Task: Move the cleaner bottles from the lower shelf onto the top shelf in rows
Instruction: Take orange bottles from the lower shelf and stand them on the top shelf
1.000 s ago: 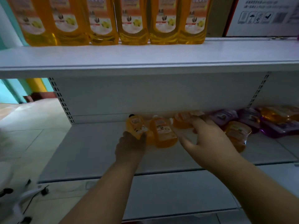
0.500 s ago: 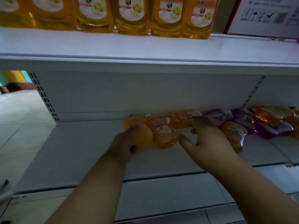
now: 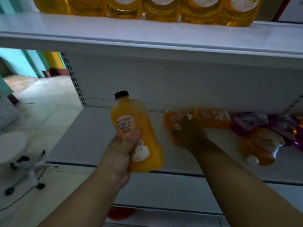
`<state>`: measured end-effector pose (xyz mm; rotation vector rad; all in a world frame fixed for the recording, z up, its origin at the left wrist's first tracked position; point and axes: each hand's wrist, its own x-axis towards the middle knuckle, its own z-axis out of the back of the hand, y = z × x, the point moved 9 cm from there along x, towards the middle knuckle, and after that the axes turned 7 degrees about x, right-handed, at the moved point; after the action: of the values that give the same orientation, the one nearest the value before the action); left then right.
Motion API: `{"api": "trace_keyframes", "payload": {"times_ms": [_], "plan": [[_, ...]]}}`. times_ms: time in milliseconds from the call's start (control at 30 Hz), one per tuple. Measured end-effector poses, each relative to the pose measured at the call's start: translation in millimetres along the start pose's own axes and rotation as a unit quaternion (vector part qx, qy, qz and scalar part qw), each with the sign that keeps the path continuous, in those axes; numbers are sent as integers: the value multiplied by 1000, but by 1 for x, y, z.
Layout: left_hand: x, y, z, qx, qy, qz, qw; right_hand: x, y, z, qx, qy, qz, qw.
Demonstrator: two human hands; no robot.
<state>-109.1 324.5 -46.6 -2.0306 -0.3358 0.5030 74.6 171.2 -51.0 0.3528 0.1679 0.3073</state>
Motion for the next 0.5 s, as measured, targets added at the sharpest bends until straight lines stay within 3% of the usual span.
{"api": "trace_keyframes", "payload": {"times_ms": [167,333,500], "plan": [[-11,-17,9,71,-31,-30,997,33,-5,-24,132,57,-46,989],[-19,-25,19,93,-24,-42,994,9,6,-42,89,101,-27,991],[-29,-29,15,140,12,-75,987,-44,20,-20,240,-18,24,970]]}}
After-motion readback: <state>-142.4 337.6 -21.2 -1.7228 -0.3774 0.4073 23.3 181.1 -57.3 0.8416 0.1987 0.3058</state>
